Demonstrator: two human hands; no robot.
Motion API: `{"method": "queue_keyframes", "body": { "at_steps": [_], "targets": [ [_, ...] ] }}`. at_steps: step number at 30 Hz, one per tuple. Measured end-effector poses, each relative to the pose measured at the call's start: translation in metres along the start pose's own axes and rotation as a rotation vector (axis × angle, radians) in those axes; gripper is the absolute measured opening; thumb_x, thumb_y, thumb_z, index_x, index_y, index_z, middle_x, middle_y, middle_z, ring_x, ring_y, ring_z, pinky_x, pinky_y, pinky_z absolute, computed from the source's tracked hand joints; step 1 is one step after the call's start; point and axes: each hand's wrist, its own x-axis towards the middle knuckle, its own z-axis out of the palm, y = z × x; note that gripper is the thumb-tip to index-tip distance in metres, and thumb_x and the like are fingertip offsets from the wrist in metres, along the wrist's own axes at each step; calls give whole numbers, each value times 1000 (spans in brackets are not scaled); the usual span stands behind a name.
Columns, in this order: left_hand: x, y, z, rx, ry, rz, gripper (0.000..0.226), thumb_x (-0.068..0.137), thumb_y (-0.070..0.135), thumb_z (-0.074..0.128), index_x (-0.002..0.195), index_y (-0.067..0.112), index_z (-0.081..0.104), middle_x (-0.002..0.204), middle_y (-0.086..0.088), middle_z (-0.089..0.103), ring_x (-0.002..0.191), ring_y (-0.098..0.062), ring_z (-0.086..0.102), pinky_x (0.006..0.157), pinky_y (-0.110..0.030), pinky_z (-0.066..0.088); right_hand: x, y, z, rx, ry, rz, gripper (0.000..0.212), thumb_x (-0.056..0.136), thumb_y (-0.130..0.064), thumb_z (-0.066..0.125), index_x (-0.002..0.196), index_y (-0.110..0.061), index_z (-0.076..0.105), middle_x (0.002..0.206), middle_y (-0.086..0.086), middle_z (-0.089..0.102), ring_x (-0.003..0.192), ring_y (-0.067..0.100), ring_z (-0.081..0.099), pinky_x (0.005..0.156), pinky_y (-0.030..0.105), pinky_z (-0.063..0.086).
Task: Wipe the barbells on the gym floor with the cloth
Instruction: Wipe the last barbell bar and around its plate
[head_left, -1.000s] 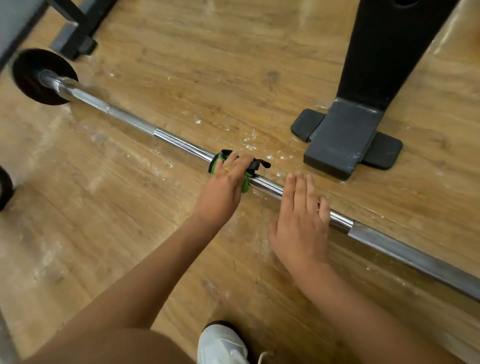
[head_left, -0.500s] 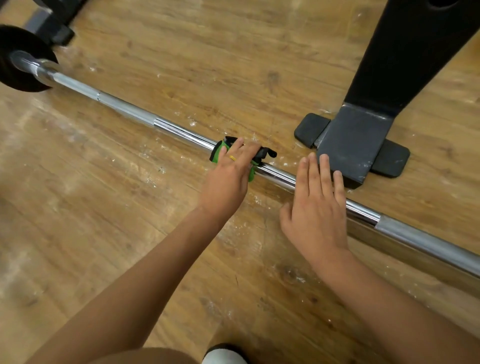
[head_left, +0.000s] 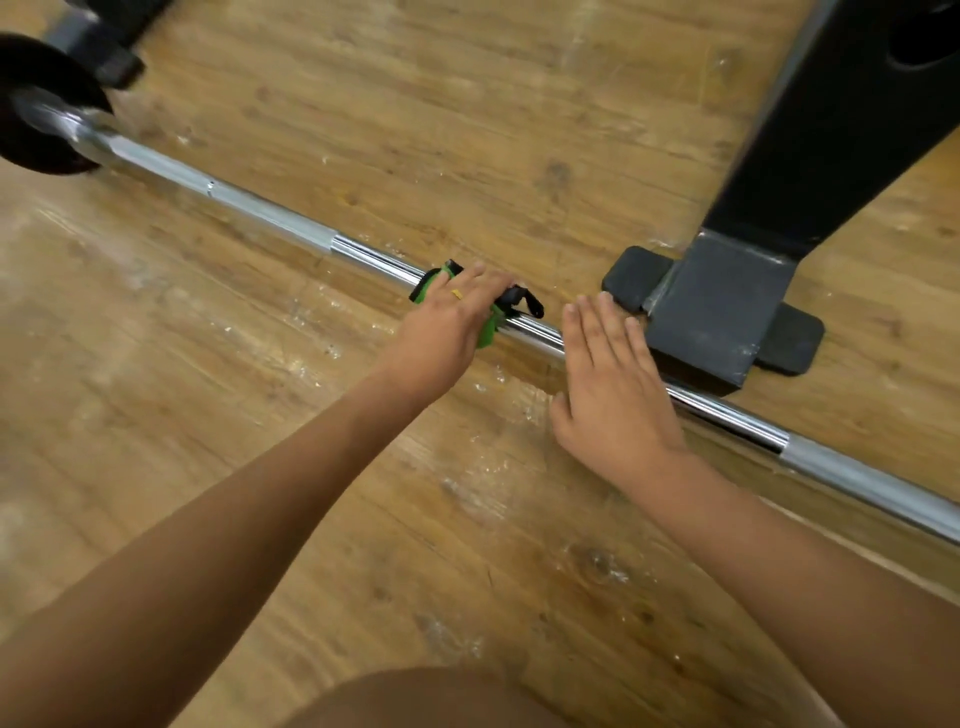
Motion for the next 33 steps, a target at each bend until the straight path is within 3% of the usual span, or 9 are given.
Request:
{"method": "queue_keyframes", "body": {
  "at_steps": [4,8,12,17,21,24,28,33],
  "targets": [
    [7,-37,-13,-10,104,-301,47,100,1,42,143,17,51,145,-20,52,144,-35,35,108,-51,43,30,-16,-1,-7,-15,-92,81,101,-32,41,158,-6,-10,167,13,-13,153,26,-18,126,43,-5],
    [0,-18,-2,46,38,-290,54,99,-2,40,148,21,45,151,-12,49,150,-32,29,99,-49,49,52,-22,-2,-6,-61,-165,86,100,-30,47,157,-5,-13,167,12,-14,153,26,-18,126,43,-1],
    [3,-8,-14,140,-70,-275,60,98,-12,38,152,15,39,159,-7,38,152,-30,24,114,-47,38,50,-22,-8,-10,-157,-188,94,97,-34,50,156,-6,-19,166,12,-20,152,28,-22,126,47,-3],
    [9,3,-30,220,-226,-290,65,99,-10,42,158,12,27,164,-5,28,153,-28,18,119,-39,25,58,-15,-24,123,-389,-220,102,94,-32,56,156,-9,-22,164,9,-27,150,25,-27,124,46,-11],
    [13,14,-31,209,-263,-350,72,94,-13,46,158,12,26,165,-3,27,153,-27,18,118,-43,31,58,6,-36,200,-519,-296,97,96,-28,54,157,-11,-20,165,7,-25,151,21,-26,124,44,-7],
    [11,21,-28,222,-198,-423,78,90,-18,44,159,13,24,166,-1,25,154,-23,17,114,-38,33,58,20,-33,199,-512,-360,94,95,-18,52,158,-12,-18,166,4,-23,151,18,-24,125,39,-4],
    [7,7,-22,176,-157,-358,73,91,-18,42,156,13,31,162,-4,33,153,-25,20,115,-40,35,70,6,-12,283,-484,-305,88,97,-16,48,158,-12,-15,166,5,-21,152,18,-22,126,39,2],
    [15,-49,-44,120,-140,-380,56,98,-6,41,150,14,40,153,-13,44,144,-35,37,107,-47,42,81,-32,-1,191,-254,-403,87,98,-25,46,158,-14,-16,165,3,-23,151,18,-24,126,40,-4]
  ]
}}
